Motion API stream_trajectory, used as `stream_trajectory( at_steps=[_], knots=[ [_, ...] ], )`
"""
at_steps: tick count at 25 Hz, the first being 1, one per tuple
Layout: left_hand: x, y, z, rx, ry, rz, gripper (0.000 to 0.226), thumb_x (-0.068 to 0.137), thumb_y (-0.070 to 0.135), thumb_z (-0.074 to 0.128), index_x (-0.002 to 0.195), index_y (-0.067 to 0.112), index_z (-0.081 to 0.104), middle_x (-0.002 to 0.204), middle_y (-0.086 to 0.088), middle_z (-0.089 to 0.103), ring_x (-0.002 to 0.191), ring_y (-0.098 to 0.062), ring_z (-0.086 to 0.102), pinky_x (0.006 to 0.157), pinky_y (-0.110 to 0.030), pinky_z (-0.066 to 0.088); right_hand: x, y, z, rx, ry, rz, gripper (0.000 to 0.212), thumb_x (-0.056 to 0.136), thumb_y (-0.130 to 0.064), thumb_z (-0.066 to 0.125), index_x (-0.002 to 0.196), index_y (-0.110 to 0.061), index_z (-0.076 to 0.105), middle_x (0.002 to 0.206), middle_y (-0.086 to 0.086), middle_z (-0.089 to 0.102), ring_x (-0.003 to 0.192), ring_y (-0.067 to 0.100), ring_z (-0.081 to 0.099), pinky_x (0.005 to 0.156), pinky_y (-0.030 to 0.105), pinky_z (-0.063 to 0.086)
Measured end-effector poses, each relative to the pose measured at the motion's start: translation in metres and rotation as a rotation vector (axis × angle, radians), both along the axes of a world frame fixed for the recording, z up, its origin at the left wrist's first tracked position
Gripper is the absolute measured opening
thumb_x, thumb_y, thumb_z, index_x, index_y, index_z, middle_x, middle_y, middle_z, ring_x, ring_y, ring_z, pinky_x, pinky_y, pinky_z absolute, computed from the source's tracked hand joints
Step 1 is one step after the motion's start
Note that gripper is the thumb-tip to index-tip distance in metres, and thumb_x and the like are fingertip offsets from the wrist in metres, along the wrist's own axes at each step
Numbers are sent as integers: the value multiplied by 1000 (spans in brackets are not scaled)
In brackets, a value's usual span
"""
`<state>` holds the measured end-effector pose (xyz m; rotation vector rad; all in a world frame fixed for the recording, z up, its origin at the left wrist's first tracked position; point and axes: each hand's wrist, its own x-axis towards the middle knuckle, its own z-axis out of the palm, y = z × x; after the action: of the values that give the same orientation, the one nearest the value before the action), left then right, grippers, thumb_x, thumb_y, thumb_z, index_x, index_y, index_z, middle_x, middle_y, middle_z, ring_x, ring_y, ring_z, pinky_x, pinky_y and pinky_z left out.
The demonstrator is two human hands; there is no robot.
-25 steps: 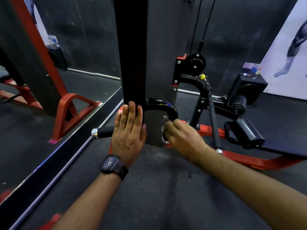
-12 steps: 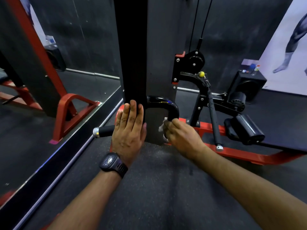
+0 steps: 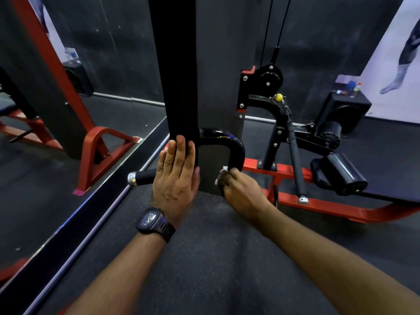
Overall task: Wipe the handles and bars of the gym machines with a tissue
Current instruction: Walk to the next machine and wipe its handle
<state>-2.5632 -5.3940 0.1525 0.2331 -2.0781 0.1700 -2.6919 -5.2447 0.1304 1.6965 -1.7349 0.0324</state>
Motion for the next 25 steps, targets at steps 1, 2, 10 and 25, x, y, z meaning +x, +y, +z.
stream_trajectory(
  at_steps=[1, 2, 10, 25],
  knots=[
    [0, 1, 0, 14, -7, 4, 80, 98, 21, 58, 157, 12, 5, 164, -4, -10, 152, -23, 1, 123, -41, 11, 2, 2, -4, 17, -24, -10, 35, 85, -11, 41, 83, -7, 76, 84, 10, 71, 77, 25, 65, 70, 30, 54],
    [1, 1, -1, 19, -4, -1, 80, 98, 21, 58, 157, 12, 5, 164, -4, -10, 152, -23, 1, 123, -41, 11, 4, 6, -7, 17, -30, -27, 38, 85, -11, 40, 86, -6, 77, 86, 11, 71, 76, 24, 64, 68, 30, 54],
    [-2, 5, -6, 13, 42, 9, 76, 98, 20, 55, 157, 12, 7, 165, -4, -5, 152, -25, 4, 122, -44, 17, 29, 14, -4, -997, -1235, -181, 14, 89, -8, 67, 99, -14, 75, 97, -10, 72, 89, 3, 67, 82, 15, 51],
    [-7, 22, -3, 70, 29, 152, 71, 98, 18, 51, 156, 10, 12, 165, -5, -3, 151, -27, 11, 118, -51, 27, -35, 3, 104, -540, -1725, 106, 11, 92, -12, 69, 97, -18, 77, 94, -7, 77, 95, 6, 71, 85, 18, 54]
  ],
)
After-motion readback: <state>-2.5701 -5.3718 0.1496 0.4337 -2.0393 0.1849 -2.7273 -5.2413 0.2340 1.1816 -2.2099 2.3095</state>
